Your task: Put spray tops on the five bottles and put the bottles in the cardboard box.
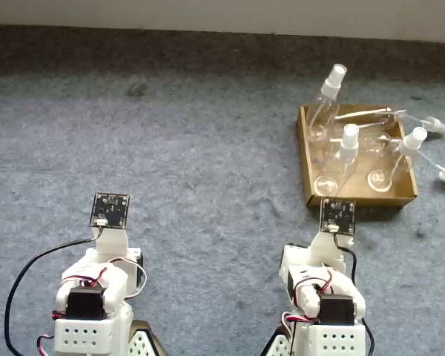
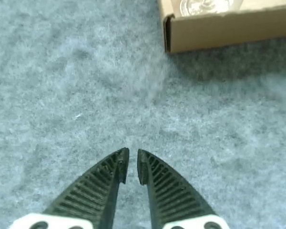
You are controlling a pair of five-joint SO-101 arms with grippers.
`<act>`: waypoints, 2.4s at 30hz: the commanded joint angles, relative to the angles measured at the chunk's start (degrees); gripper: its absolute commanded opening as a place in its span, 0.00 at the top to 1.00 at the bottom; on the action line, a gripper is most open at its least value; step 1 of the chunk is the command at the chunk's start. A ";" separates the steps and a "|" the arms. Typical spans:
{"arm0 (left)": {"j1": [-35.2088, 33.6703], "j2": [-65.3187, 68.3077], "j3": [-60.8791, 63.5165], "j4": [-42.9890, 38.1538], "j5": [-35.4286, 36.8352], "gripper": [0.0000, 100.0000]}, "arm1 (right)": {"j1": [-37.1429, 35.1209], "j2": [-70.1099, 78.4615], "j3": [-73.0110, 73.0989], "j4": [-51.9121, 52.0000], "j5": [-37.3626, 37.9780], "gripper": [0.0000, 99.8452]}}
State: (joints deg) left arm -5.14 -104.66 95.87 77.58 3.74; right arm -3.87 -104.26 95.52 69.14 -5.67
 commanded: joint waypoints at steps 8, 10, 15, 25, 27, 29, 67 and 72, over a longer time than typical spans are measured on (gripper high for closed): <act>-0.92 0.13 1.27 -0.79 -0.09 1.00 | 0.31 -0.22 9.71 1.36 6.07 1.00; -0.92 0.13 1.27 -0.79 -0.09 1.00 | -1.27 -0.22 9.71 1.54 7.47 1.00; -0.92 0.13 1.27 -0.79 -0.09 1.00 | -2.15 -0.22 9.71 2.15 7.56 1.00; -0.92 0.13 1.27 -0.88 -0.26 1.00 | -2.07 -0.22 9.71 2.15 7.65 1.00; -0.92 0.13 1.27 -0.88 -0.35 0.99 | -2.07 -0.22 9.71 2.15 7.65 1.00; -0.92 0.13 1.27 -0.88 -0.35 0.99 | -2.07 -0.22 9.71 2.15 7.65 1.00; -4.26 0.13 1.27 -0.79 -0.35 0.99 | -2.07 -0.22 9.71 2.15 7.65 1.00; -4.26 0.13 1.27 -0.79 -0.35 0.99 | -2.07 -0.22 9.71 2.15 7.65 1.00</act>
State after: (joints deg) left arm -8.84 -104.66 95.87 77.58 3.74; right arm -5.45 -104.26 95.52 71.08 1.45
